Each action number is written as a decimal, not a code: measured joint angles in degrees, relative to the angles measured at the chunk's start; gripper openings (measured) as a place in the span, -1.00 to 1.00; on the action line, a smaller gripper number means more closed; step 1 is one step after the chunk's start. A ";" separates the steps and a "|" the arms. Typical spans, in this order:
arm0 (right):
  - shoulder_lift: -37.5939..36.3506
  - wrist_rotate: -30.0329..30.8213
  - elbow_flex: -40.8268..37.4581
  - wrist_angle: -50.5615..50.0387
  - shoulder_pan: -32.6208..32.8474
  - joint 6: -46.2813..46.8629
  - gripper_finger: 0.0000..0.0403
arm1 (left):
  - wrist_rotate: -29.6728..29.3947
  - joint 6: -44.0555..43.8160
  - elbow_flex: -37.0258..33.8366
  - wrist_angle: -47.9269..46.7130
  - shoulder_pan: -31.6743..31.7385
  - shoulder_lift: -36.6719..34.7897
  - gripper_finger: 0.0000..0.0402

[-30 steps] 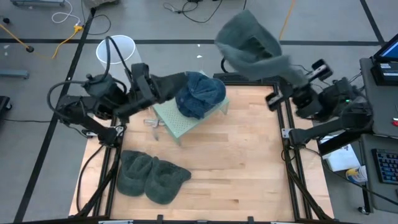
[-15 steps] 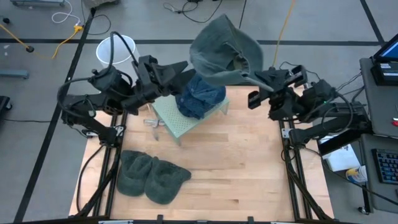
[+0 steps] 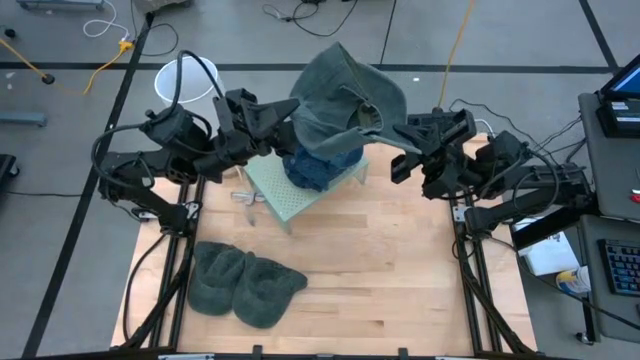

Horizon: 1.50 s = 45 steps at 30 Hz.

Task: Pick & Place hat
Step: Put the top green cap on the shelf

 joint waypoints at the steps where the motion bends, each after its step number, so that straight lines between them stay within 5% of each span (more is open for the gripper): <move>1: -0.02 0.83 0.00 -0.03 0.31 -0.03 -0.97 | 0.00 -0.13 0.00 -0.01 0.00 0.00 0.53; 10: -0.94 3.90 0.00 -0.03 1.79 -0.43 -0.97 | 0.00 -4.47 0.00 -2.94 -0.02 -0.02 0.41; 22: -1.94 3.85 0.00 -2.30 1.79 -0.03 -0.97 | 0.36 -4.21 0.00 -6.00 -0.07 -0.02 -0.52; 27: -1.90 3.68 0.00 -5.80 1.81 1.85 -0.96 | 5.97 -2.88 0.00 -7.90 0.87 -0.02 -0.93; 37: -3.22 5.81 0.00 -11.91 3.32 5.96 -0.65 | 7.98 -1.68 0.00 -11.89 2.19 -0.51 -0.97; 45: -8.28 12.11 0.02 -34.93 10.15 36.06 -0.24 | 7.85 -2.67 0.04 -16.69 3.99 -2.84 -0.98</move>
